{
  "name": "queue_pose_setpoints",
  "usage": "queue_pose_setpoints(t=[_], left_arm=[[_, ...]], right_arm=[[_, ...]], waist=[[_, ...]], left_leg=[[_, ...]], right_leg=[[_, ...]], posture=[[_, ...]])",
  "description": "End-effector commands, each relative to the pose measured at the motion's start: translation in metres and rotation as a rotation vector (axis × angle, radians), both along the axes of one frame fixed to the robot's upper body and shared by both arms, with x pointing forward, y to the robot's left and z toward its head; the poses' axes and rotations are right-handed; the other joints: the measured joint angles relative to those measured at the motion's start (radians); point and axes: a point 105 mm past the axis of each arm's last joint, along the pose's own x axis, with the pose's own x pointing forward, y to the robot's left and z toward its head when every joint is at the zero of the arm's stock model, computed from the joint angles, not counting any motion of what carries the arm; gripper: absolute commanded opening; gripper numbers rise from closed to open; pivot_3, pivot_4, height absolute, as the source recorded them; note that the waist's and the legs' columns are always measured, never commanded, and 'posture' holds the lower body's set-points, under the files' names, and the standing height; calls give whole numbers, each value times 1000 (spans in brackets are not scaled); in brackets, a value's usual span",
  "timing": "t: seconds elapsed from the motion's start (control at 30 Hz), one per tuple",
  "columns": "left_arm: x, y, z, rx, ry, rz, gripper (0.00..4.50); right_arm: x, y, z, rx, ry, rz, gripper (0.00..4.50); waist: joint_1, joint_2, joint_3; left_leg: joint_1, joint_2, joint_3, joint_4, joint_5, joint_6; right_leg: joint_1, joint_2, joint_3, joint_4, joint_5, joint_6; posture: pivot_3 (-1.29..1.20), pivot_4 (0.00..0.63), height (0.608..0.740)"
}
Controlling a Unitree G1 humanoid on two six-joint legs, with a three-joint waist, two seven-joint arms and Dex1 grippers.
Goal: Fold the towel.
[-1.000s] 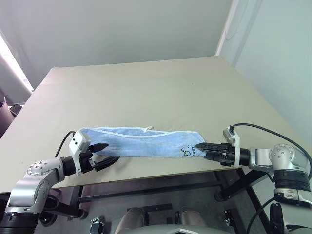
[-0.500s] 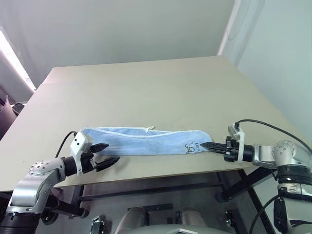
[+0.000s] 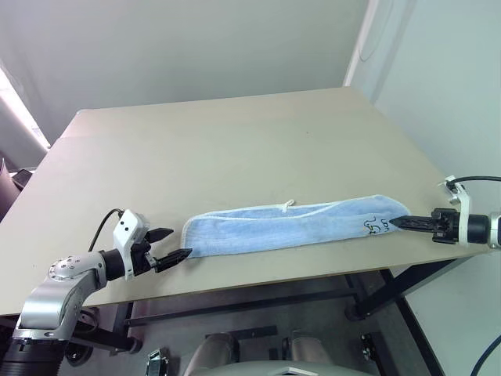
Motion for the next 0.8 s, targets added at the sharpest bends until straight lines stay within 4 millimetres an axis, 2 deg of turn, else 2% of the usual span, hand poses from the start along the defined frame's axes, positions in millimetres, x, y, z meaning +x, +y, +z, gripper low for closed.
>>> queue_pose_setpoints(t=[0.03, 0.3, 0.43, 0.57, 0.67, 0.8], left_arm=[[4, 2, 6, 18, -23, 2, 4500], [0, 2, 3, 37, -1, -6, 4500], [1, 2, 3, 41, 0, -3, 4500], [1, 0, 2, 51, 3, -8, 4500], [-1, -1, -1, 66, 8, -11, 4500], [-3, -2, -1, 72, 4, -16, 4500]], right_arm=[[5, 38, 36, 23, -164, 171, 20], [-17, 135, 60, 178, -251, 501, 20], [-18, 171, 47, 207, -212, 601, 20], [-9, 193, 25, 185, -194, 623, 20], [-5, 201, 5, 132, -190, 647, 20], [4, 211, -9, 114, -209, 645, 20]], waist=[[1, 0, 0], [8, -3, 2], [5, -3, 2], [5, -4, 1], [8, -4, 1], [5, -4, 1]], left_leg=[[0, 0, 0, 0, 0, 0], [-1, 0, -1, 0, -1, -2], [-1, 0, -1, 0, -1, -2], [-1, 0, -1, 0, -1, -2], [-2, -1, -2, 0, -1, -1], [-2, -1, -2, 0, -1, -1]], right_leg=[[0, 0, 0, 0, 0, 0], [0, -1, 1, 0, -2, 3], [-1, -1, 1, 0, -2, 3], [-1, -1, 1, 0, 0, 0], [-1, -1, 1, -1, 0, 0], [-1, -1, 1, 0, 0, 0]], posture=[[0, 0, 740], [0, 0, 740], [0, 0, 740], [0, 0, 740], [0, 0, 740], [0, 0, 740]])
